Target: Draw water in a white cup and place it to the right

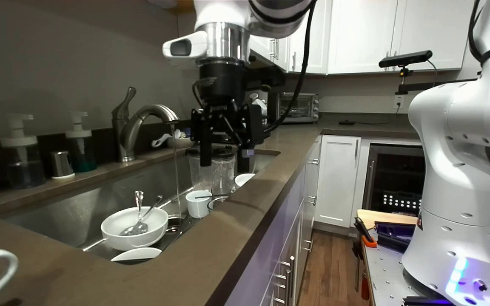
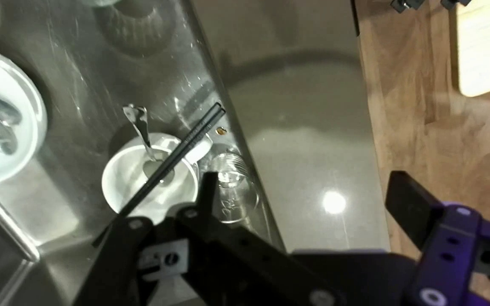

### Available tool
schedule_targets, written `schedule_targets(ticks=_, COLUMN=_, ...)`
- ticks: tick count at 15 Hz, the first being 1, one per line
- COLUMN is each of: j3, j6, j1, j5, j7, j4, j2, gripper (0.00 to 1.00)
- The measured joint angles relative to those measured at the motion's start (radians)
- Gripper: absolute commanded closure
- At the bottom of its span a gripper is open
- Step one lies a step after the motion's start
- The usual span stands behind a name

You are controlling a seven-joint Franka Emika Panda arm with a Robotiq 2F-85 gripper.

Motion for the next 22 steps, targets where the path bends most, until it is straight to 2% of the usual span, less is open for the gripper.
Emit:
schedule_targets(ticks=3, j3=0.058, j6=0.000, j1=-0.001, j5=0.009, j7=-0.074, j4=0.083, j2=0.103, gripper=0.00)
schedule_targets(ticks=10, j3=0.173, j6=0.000, j1=-0.030, j5=-0.039, j7=-0.061, j4=0.287, j2=0.321, gripper=0.00)
schedule_targets(ticks=17, j3=0.224, j6=-0.007, j1=-0.037, j5=-0.169, j7=0.085, j4=0.443, j2=0.472, gripper=0.00)
schedule_targets(ticks=22, j3=0.254, j6=-0.080, j1=-0.037, j5=-0.181, j7=0.165, j4=0.539, j2=0.526, gripper=0.00)
